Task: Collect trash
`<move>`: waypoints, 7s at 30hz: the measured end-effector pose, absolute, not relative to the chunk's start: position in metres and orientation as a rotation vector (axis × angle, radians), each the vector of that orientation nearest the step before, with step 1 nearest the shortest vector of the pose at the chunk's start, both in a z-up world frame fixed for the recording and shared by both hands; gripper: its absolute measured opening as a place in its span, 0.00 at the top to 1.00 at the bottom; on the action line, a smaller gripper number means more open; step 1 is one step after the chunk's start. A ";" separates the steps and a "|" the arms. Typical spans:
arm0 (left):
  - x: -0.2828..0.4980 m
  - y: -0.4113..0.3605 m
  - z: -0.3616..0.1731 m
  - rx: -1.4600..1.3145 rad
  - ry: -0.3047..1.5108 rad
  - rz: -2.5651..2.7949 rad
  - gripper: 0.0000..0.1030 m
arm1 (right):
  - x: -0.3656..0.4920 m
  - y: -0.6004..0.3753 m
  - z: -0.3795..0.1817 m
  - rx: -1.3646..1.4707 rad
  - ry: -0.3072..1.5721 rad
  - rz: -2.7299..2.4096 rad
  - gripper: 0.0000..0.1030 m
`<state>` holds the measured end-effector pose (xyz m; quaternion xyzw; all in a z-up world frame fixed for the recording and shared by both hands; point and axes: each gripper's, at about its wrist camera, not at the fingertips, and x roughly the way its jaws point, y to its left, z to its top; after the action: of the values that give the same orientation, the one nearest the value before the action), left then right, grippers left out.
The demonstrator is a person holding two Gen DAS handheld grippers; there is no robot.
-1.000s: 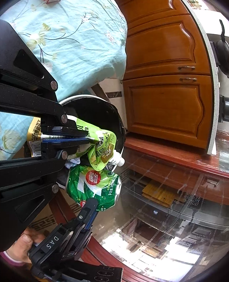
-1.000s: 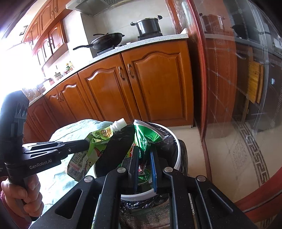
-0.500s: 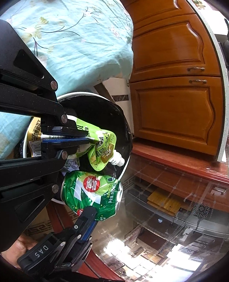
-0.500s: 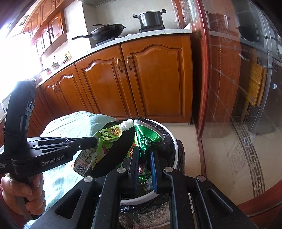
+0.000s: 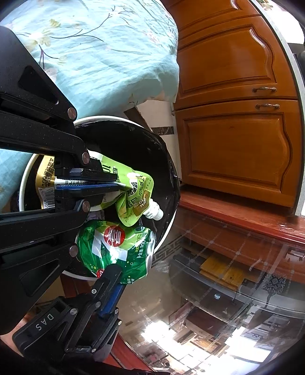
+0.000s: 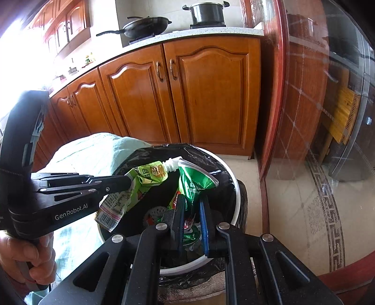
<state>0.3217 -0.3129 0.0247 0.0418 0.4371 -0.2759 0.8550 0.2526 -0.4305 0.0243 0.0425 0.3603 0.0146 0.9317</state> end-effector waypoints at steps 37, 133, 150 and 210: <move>0.314 -0.308 0.025 0.104 0.935 -0.586 0.94 | 0.252 -0.436 0.023 0.126 0.747 0.046 0.87; 0.032 -0.070 0.003 0.019 0.397 -0.046 0.00 | 0.018 -0.265 0.003 0.084 0.236 0.079 0.00; 0.028 -0.070 0.004 0.026 0.390 -0.036 0.00 | 0.015 -0.269 0.003 0.111 0.233 0.089 0.00; 0.031 -0.072 0.001 0.032 0.407 -0.046 0.00 | 0.016 -0.266 0.003 0.125 0.246 0.100 0.00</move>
<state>0.0308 -0.0720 0.0008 0.0159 0.2022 -0.0228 0.9789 0.0159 -0.2664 0.0027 0.0623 0.1223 0.0498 0.9893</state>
